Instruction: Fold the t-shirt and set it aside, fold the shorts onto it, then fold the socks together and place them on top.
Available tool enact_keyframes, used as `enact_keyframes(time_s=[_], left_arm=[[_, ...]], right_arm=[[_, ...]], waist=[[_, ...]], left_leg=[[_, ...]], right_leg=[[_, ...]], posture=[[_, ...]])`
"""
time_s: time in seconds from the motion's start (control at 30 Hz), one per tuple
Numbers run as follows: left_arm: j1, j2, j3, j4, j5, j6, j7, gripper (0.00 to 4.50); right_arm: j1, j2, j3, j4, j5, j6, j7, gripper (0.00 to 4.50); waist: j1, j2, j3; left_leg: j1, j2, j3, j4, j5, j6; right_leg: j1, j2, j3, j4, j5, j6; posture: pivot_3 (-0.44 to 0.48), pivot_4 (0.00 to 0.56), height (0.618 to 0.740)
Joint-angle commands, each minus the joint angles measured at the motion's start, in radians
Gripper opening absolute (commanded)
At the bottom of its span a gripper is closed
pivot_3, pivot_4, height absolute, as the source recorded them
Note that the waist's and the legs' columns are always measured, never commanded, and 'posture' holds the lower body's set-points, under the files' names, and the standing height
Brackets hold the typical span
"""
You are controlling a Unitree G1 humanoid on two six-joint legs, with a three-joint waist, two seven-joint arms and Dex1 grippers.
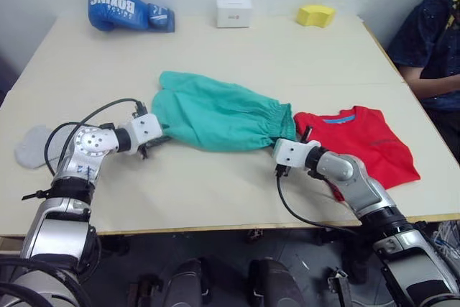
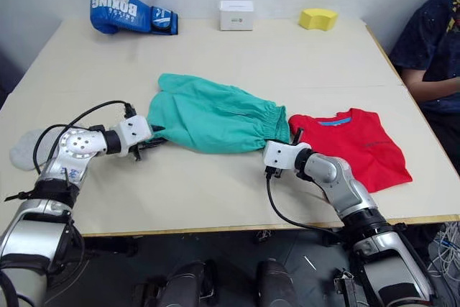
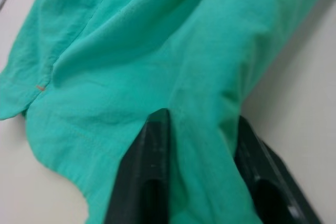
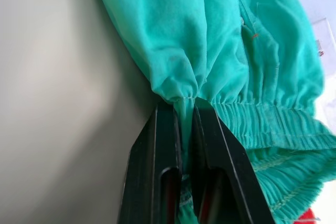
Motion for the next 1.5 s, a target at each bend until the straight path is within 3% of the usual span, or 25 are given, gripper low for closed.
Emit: enact_keyframes(time_s=[0.03, 0.2, 0.33, 0.53, 0.63, 0.93, 0.97, 1.13, 1.23, 1.3, 1.4, 1.5], left_arm=[[0.182, 0.065, -0.009, -0.140, -0.045, 0.042, -0.129, 0.04], [0.499, 0.157, 0.110, -0.509, -0.175, 0.142, -0.129, 0.01], [0.741, 0.171, 0.234, -0.771, -0.246, 0.240, -0.063, 0.01], [1.078, 0.105, 0.427, -1.009, -0.264, 0.260, 0.038, 0.01], [1.190, 0.046, 0.463, -1.079, -0.275, 0.265, 0.072, 0.01], [1.208, 0.008, 0.473, -1.102, -0.273, 0.294, 0.114, 0.01], [1.211, 0.002, 0.480, -1.111, -0.296, 0.304, 0.111, 0.23], [1.235, -0.015, 0.558, -1.137, -0.353, 0.334, 0.104, 1.57], [1.319, 0.012, 0.668, -1.164, -0.557, 0.478, -0.020, 2.58], [1.354, 0.052, 0.746, -1.140, -0.628, 0.547, -0.093, 2.59], [1.391, 0.118, 0.839, -1.140, -0.769, 0.710, -0.193, 2.59], [1.339, 0.157, 0.875, -1.179, -0.885, 0.826, -0.202, 1.94]], right_arm=[[-0.016, -0.055, -0.034, 0.032, 0.026, -0.090, 0.027, 0.00], [0.011, -0.107, -0.041, 0.041, 0.093, -0.227, 0.101, 0.00], [0.053, -0.135, -0.032, 0.055, 0.165, -0.359, 0.174, 0.00], [0.115, -0.161, -0.040, 0.094, 0.217, -0.534, 0.215, 0.00], [0.138, -0.162, -0.031, 0.131, 0.216, -0.583, 0.225, 0.00], [0.245, -0.134, -0.022, 0.006, 0.310, -0.471, 0.276, 0.00], [0.253, -0.134, -0.032, -0.006, 0.326, -0.458, 0.273, 0.00], [0.307, -0.184, -0.064, -0.123, 0.428, -0.390, 0.335, 1.56], [0.423, -0.263, -0.108, -0.315, 0.605, -0.240, 0.402, 2.63], [0.515, -0.322, -0.144, -0.458, 0.758, -0.082, 0.442, 3.31], [0.589, -0.362, -0.217, -0.624, 0.994, 0.169, 0.419, 3.04], [0.551, -0.333, -0.231, -0.722, 1.072, 0.329, 0.363, 2.05]], waist=[[-0.009, 0.001, -0.002], [-0.025, 0.006, -0.004], [-0.022, 0.006, -0.005], [-0.019, 0.006, -0.005], [-0.017, 0.005, -0.005], [-0.015, 0.004, -0.007], [-0.016, 0.004, -0.007], [-0.014, 0.003, -0.007], [-0.013, 0.003, -0.007], [-0.012, 0.002, -0.008], [-0.004, 0.001, -0.008], [-0.004, 0.000, -0.009]], left_leg=[[0.000, 0.001, 0.000, 0.000, 0.000, -0.001], [0.002, 0.005, 0.001, -0.002, -0.002, -0.004], [0.002, 0.005, 0.002, -0.001, -0.003, -0.003], [0.003, 0.005, 0.002, -0.001, -0.004, -0.002], [0.003, 0.005, 0.002, 0.000, -0.005, -0.003], [0.003, 0.005, 0.001, 0.000, -0.008, -0.003], [0.003, 0.005, 0.001, 0.000, -0.008, -0.003], [0.003, 0.005, 0.001, 0.000, -0.009, -0.002], [0.003, 0.006, 0.001, 0.000, -0.011, -0.001], [0.003, 0.007, 0.000, 0.000, -0.013, -0.001], [0.003, 0.009, -0.002, 0.000, -0.015, 0.001], [0.005, 0.010, -0.003, 0.000, -0.017, -0.002]], right_leg=[[0.000, 0.000, 0.000, 0.000, 0.000, -0.001], [-0.001, 0.000, 0.001, 0.000, -0.002, -0.003], [0.000, -0.001, 0.004, -0.003, -0.002, -0.003], [0.000, -0.002, 0.011, -0.004, -0.002, -0.003], [0.000, -0.002, 0.012, -0.005, -0.002, -0.003], [0.001, -0.003, 0.012, -0.006, -0.003, -0.004], [0.000, -0.003, 0.012, -0.006, -0.003, -0.005], [0.001, -0.003, 0.012, -0.006, -0.003, -0.005], [0.001, -0.004, 0.012, -0.006, -0.003, -0.005], [0.001, -0.003, 0.012, -0.007, -0.004, -0.007], [0.002, -0.002, 0.010, -0.007, -0.005, -0.009], [0.004, -0.002, 0.009, -0.008, -0.007, -0.012]], posture=[[0.000, 0.150, 0.740], [0.000, 0.150, 0.740], [0.000, 0.150, 0.740], [0.000, 0.150, 0.740], [0.000, 0.150, 0.740], [0.000, 0.150, 0.740], [0.000, 0.150, 0.740], [0.000, 0.150, 0.740], [0.000, 0.150, 0.740], [0.000, 0.150, 0.740], [0.000, 0.150, 0.740], [0.000, 0.150, 0.740]])
